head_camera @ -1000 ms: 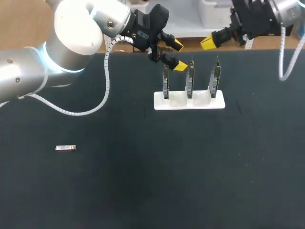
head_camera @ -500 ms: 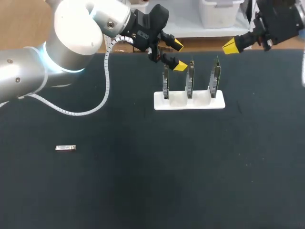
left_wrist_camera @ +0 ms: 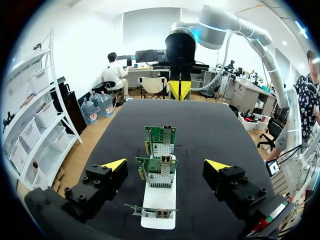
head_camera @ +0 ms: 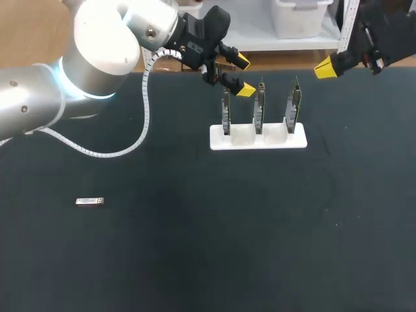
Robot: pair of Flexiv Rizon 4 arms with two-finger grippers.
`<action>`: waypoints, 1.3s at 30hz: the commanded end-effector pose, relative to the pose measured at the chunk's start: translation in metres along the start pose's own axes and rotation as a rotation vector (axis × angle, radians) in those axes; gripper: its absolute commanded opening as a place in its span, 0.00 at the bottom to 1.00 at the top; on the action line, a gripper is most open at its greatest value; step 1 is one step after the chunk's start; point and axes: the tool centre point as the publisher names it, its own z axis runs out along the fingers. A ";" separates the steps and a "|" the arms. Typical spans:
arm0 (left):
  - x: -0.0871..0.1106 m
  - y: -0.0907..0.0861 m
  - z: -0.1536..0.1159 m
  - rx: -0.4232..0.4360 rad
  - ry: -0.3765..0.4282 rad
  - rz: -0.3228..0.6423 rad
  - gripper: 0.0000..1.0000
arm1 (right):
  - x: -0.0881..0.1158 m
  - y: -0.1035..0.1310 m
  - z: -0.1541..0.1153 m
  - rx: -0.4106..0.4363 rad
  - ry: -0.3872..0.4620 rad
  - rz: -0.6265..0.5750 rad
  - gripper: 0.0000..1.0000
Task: Pick up the optical module with the left hand, and insert it into the network port with the right hand.
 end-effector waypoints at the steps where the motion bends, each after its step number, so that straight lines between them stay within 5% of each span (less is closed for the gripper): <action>1: 0.000 0.000 0.000 -0.002 -0.001 0.002 1.00 | 0.004 -0.008 -0.001 -0.019 0.002 -0.002 0.00; 39: 0.000 0.000 0.000 -0.002 -0.001 0.002 1.00 | 0.010 -0.008 0.010 -0.055 0.002 0.003 0.00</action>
